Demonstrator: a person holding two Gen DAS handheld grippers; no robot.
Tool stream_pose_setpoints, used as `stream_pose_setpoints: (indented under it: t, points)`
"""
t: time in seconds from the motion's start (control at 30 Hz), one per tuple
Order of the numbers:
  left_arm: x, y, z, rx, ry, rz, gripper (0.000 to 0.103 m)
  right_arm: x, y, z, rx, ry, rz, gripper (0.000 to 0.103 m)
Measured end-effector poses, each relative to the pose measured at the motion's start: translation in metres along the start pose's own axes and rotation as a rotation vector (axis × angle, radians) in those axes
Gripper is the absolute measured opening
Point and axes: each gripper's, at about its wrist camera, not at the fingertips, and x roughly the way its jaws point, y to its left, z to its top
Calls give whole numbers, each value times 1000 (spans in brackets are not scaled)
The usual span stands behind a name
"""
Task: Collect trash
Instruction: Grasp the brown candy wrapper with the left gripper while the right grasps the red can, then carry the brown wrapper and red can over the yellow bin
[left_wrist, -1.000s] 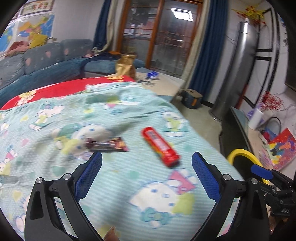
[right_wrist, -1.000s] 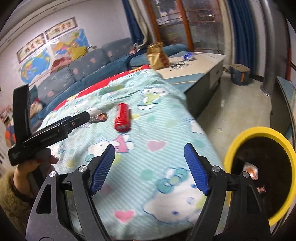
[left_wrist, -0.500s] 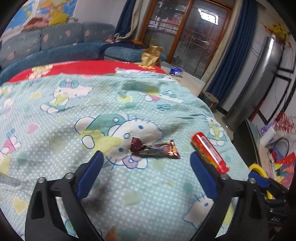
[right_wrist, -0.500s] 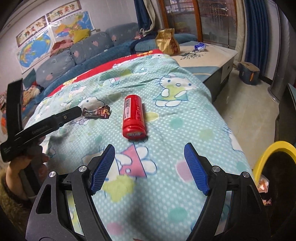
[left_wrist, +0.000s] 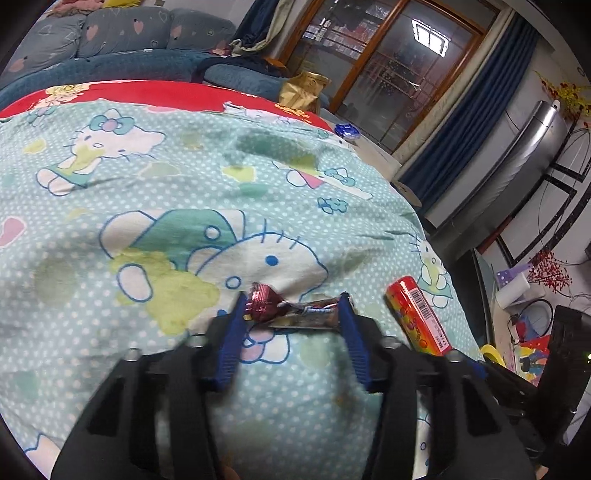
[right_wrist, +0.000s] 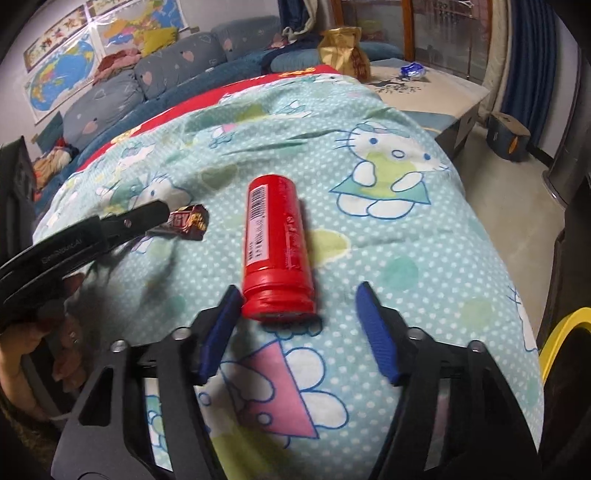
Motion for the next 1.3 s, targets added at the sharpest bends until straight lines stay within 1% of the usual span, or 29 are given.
stream_pose_setpoints:
  t: [0.03, 0.07, 0.1, 0.2, 0.3, 0.4, 0.53, 0.67, 0.83, 1.13, 1.3]
  points:
    - [1, -1, 0, 4, 0, -1, 32, -1, -1, 0, 5, -3, 5, 29]
    - [0, -3, -1, 11, -2, -3, 22, -1, -2, 0, 12, -7, 14, 29]
    - [0, -5, -2, 18, -2, -5, 15, -4, -4, -1, 22, -15, 24, 29]
    - [-5, -13, -5, 49, -6, -9, 11, -12, -5, -5, 35, -41, 43, 29]
    - [-11, -21, -8, 76, -16, -13, 10, -29, -4, -14, 43, -87, 75, 28]
    - [-22, -30, -14, 100, -24, -24, 9, -40, -1, -23, 27, -103, 84, 28]
    - [-36, -39, -24, 111, -29, -31, 9, -52, 1, -42, 18, -79, 110, 28]
    - [-48, -44, -35, 110, -31, -37, 9, -68, 1, -61, 10, -83, 125, 28]
    - [-62, -61, -45, 149, -40, -49, 9, -88, -5, -74, 16, -99, 125, 28]
    - [-82, -97, -51, 202, -59, -97, 8, -123, -15, -83, 1, -156, 105, 27]
    - [-88, -116, -53, 233, -60, -122, 8, -139, -31, -84, 34, -192, 92, 26]
